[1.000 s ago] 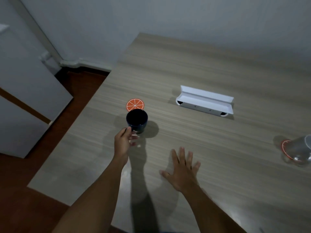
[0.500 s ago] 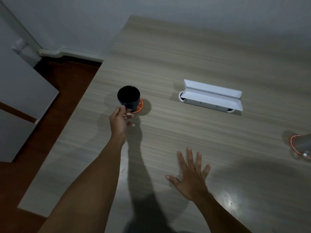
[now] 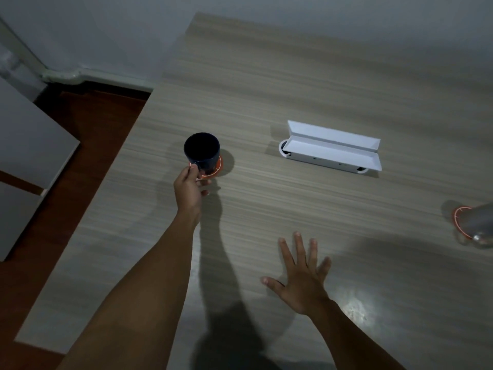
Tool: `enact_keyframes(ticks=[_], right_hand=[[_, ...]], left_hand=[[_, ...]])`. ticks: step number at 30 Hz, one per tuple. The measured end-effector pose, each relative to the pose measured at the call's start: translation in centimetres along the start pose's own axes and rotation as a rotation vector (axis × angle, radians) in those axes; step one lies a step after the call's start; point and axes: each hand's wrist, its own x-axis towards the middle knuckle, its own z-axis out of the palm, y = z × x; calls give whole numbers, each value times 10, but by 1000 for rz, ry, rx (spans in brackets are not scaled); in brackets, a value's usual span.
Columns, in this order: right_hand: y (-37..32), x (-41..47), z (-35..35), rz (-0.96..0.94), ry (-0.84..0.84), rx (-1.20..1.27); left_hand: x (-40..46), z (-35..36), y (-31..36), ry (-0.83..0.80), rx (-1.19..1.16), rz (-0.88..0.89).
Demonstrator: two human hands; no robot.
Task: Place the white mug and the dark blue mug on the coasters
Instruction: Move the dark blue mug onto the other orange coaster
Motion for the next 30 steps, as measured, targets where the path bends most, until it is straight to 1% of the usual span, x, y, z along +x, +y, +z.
enact_keyframes(ticks=[8,20,30], right_hand=[[-1,-1,-1,-7,-2,12],[1,0,1,0,14,10],[0,1,1,7,6,12]], left_hand=[[6,8,-5,-46,29,28],[10,13,-13,28,26,30],[-1,15,-4,29,114,15]])
